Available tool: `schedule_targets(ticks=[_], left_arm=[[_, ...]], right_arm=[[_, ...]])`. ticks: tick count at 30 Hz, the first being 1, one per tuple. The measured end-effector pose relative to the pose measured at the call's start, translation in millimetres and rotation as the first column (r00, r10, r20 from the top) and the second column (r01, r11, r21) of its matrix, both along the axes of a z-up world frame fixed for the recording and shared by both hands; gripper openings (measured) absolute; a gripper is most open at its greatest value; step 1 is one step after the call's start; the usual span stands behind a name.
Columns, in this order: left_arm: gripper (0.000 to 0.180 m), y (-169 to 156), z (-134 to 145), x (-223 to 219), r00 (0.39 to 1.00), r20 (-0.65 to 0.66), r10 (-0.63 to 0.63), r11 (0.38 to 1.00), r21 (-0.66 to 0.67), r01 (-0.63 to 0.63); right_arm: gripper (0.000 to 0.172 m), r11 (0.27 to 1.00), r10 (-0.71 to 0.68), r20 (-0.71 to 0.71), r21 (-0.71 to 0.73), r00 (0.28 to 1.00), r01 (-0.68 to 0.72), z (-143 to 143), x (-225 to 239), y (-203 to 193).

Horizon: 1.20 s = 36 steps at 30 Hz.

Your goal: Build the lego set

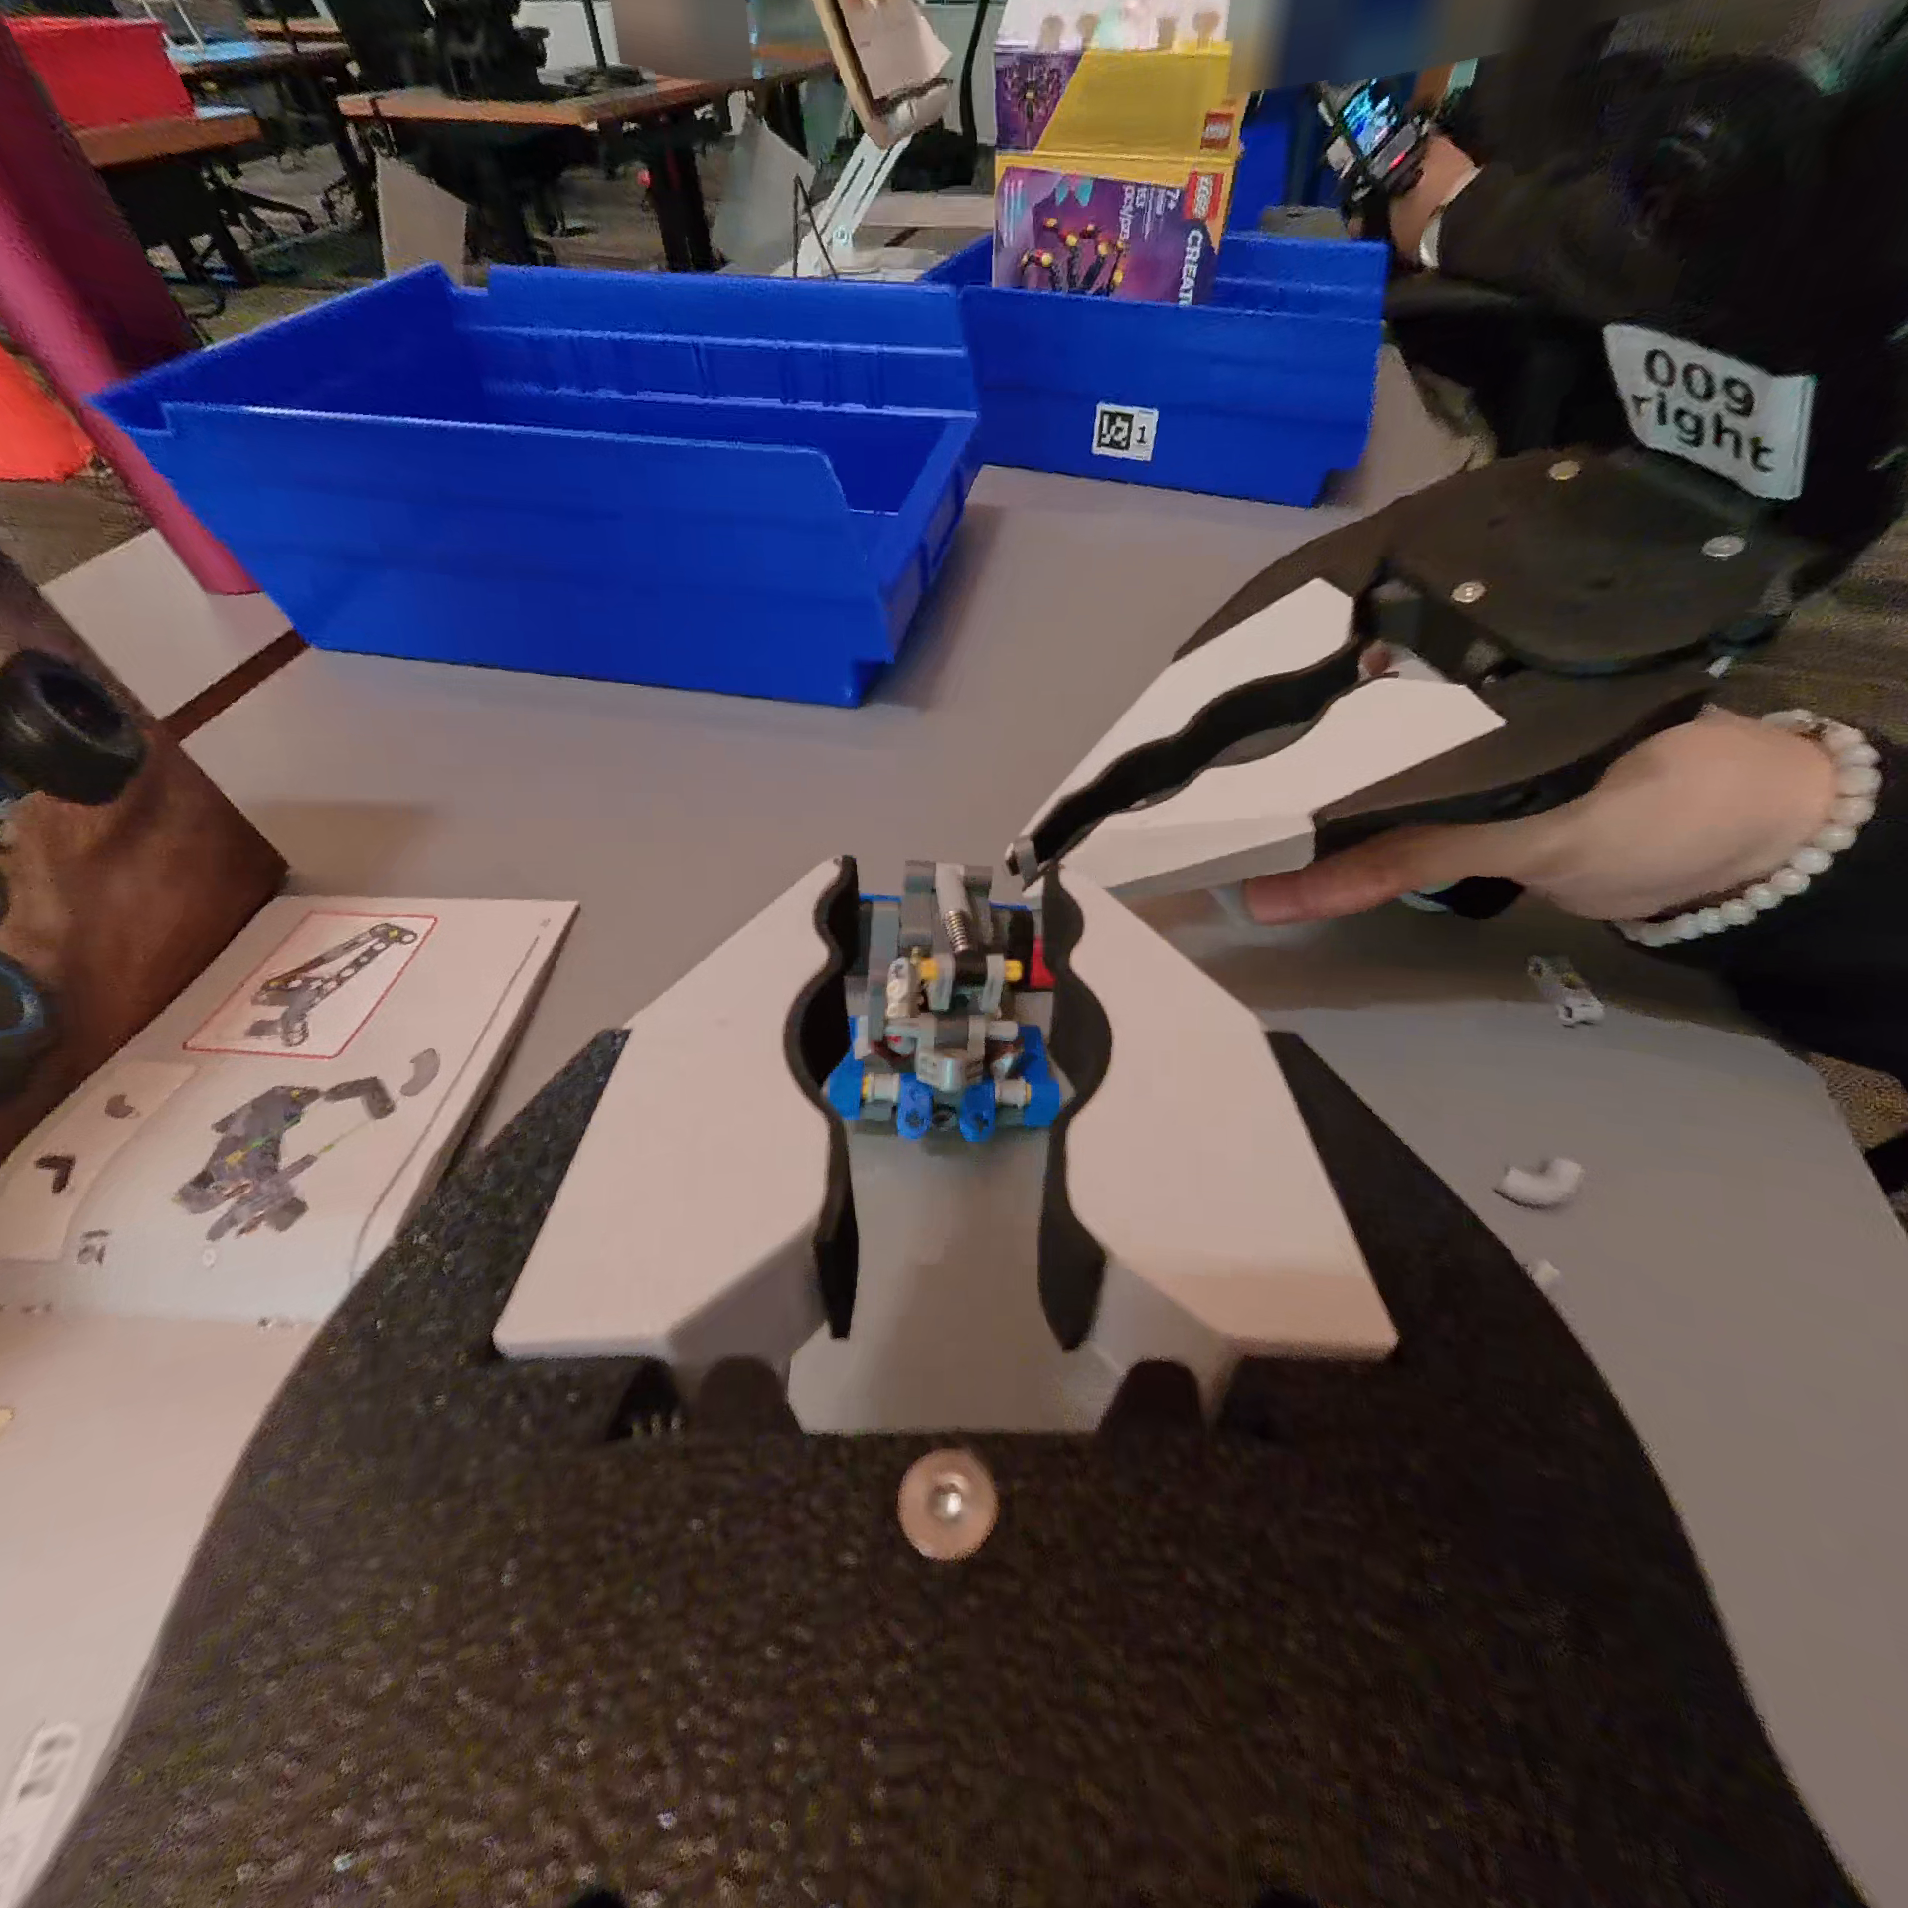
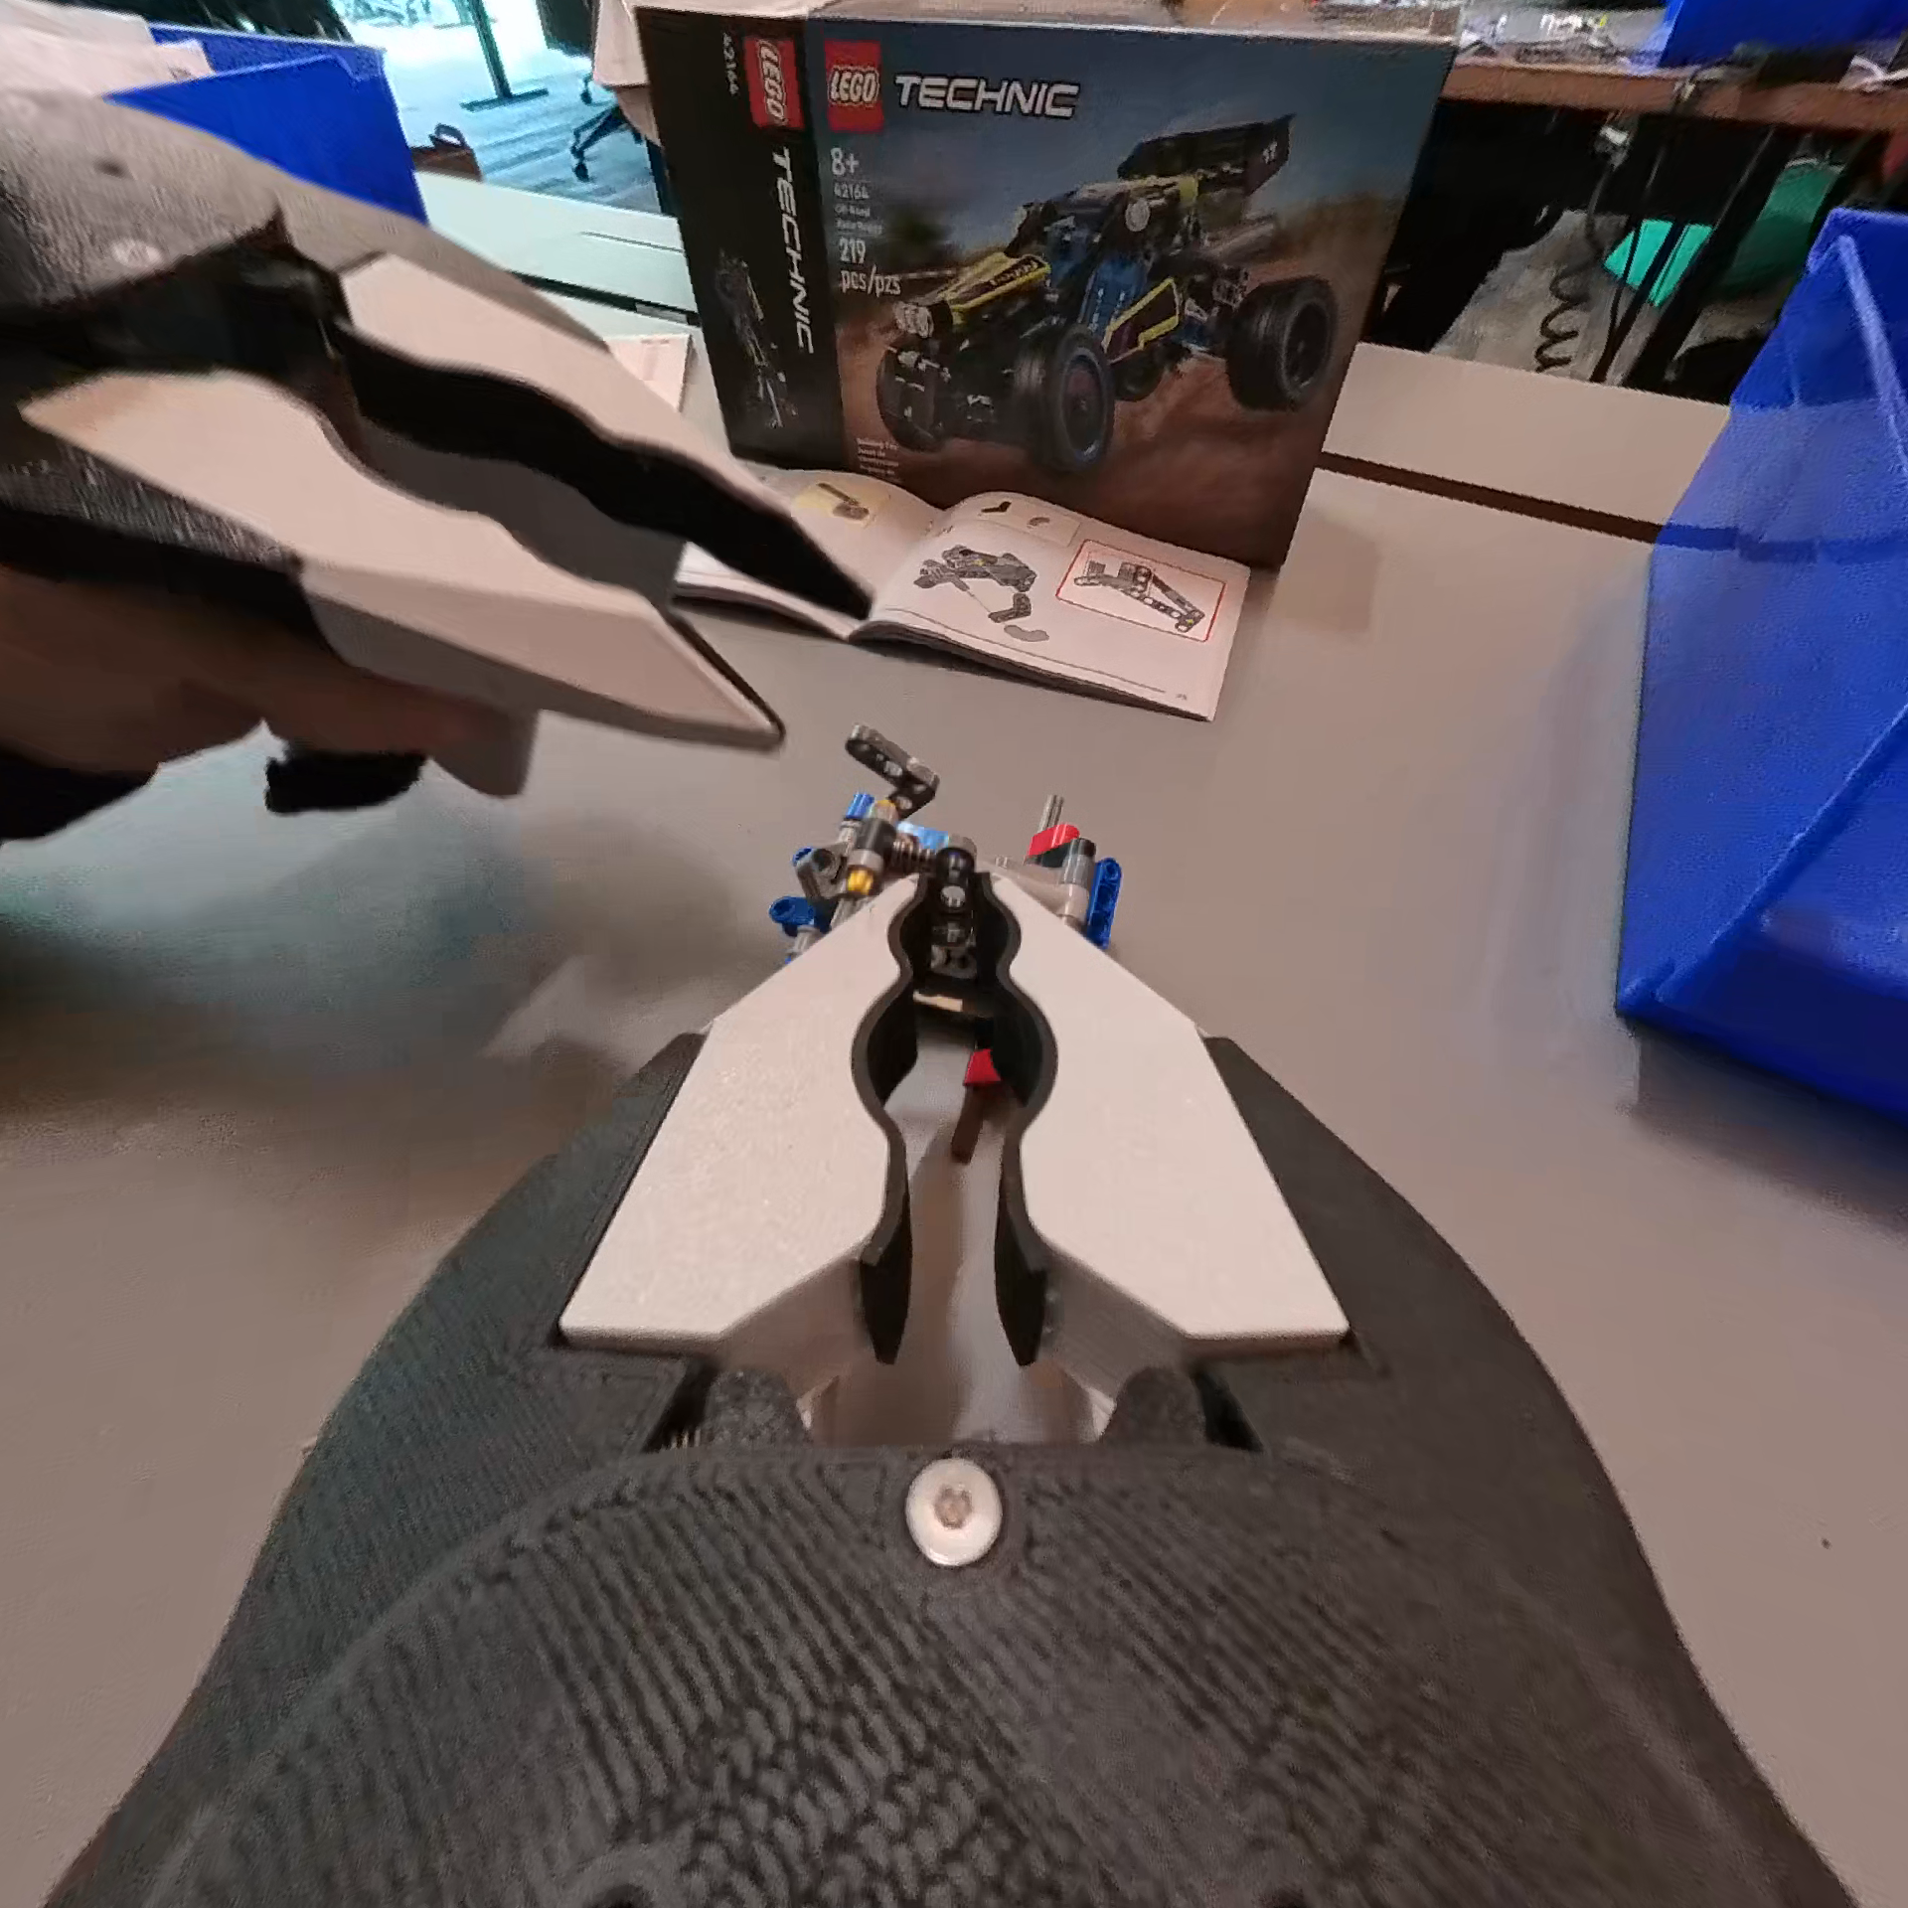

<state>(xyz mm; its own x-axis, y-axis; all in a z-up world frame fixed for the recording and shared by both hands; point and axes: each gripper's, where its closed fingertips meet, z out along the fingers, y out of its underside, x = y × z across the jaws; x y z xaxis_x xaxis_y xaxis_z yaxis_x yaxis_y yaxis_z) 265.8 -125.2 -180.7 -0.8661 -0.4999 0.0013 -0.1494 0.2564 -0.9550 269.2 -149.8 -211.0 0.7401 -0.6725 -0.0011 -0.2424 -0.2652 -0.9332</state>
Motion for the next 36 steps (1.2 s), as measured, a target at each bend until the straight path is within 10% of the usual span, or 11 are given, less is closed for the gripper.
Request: schedule_targets(ticks=[14, 19, 23, 28, 36], left_arm=[[0.023, 28.8, -24.7, -14.6, 0.980, 0.106, -0.167, 0.933, 0.340, 0.122], [0.022, 6.1, -10.0, -9.5, 0.848, 0.375, -0.376, 0.797, 0.597, 0.090], [0.027, -4.6, -32.2, 0.3, 0.780, 0.296, -0.552, 0.593, 0.796, 0.118], [0.008, -14.4, -37.7, 3.2, 0.744, 0.219, -0.632, 0.499, 0.849, 0.174], [0.000, -46.4, -13.4, 35.3, 0.726, 0.286, -0.626, 0.525, 0.842, 0.121]], right_arm=[[0.004, 0.997, 0.042, -0.025, -0.059, 0.999, -0.044, -5.1, -18.4, 9.8], [0.004, 0.997, -0.001, -0.042, -0.077, 0.999, -0.002, -12.9, -20.0, -1.8], [0.004, 0.999, -0.020, -0.075, -0.043, 0.997, 0.017, -12.4, -19.4, -12.3], [0.005, 0.999, -0.012, -0.082, -0.044, 0.997, 0.009, -13.2, -21.6, -15.3], [0.005, 1.000, 0.006, -0.108, 0.000, 0.994, -0.006, -11.0, -21.7, -15.6]])
